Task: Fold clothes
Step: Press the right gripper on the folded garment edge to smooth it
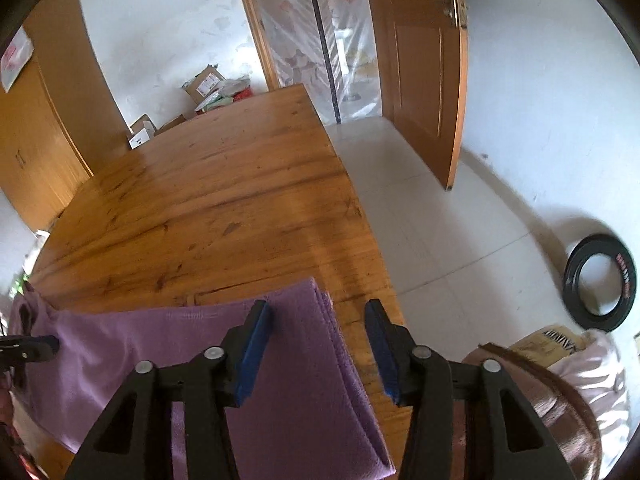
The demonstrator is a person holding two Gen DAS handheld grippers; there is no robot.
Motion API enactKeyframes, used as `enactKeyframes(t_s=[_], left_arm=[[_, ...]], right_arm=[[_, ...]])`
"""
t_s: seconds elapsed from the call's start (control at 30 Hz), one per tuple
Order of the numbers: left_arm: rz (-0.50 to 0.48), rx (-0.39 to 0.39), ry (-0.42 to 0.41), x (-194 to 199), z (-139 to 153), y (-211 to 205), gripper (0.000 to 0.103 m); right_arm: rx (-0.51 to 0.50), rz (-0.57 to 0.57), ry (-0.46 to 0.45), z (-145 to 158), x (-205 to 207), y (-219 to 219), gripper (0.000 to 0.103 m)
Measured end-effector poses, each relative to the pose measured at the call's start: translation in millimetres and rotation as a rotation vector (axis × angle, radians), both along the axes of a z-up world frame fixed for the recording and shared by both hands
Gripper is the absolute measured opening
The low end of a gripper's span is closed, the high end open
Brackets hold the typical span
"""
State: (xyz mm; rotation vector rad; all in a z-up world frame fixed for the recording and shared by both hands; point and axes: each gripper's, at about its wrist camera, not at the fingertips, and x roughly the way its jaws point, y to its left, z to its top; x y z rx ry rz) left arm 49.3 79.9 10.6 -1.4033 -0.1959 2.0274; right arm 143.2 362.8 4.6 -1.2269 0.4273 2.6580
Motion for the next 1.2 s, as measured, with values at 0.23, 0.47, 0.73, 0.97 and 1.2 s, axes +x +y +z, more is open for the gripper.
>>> enactKeyframes(t_s=[0.23, 0.47, 0.73, 0.97, 1.2], left_arm=[[0.007, -0.001, 0.004, -5, -1, 7, 0.033], [0.012, 0.009, 0.001, -7, -3, 12, 0.033], [0.009, 0.020, 0.009, -6, -3, 12, 0.033], [0.015, 0.014, 0.015, -3, -1, 14, 0.033], [0.001, 0.049, 0.024, 2, 7, 18, 0.033]], right_arm=[[0.002, 0.039, 0.016, -3, 2, -9, 0.018], [-0.002, 0.006, 0.025, 0, 11, -1, 0.011], [0.023, -0.005, 0.011, 2, 11, -2, 0.011], [-0.015, -0.029, 0.025, 6, 20, 3, 0.017], [-0.021, -0.102, 0.082, 22, 57, 7, 0.033]])
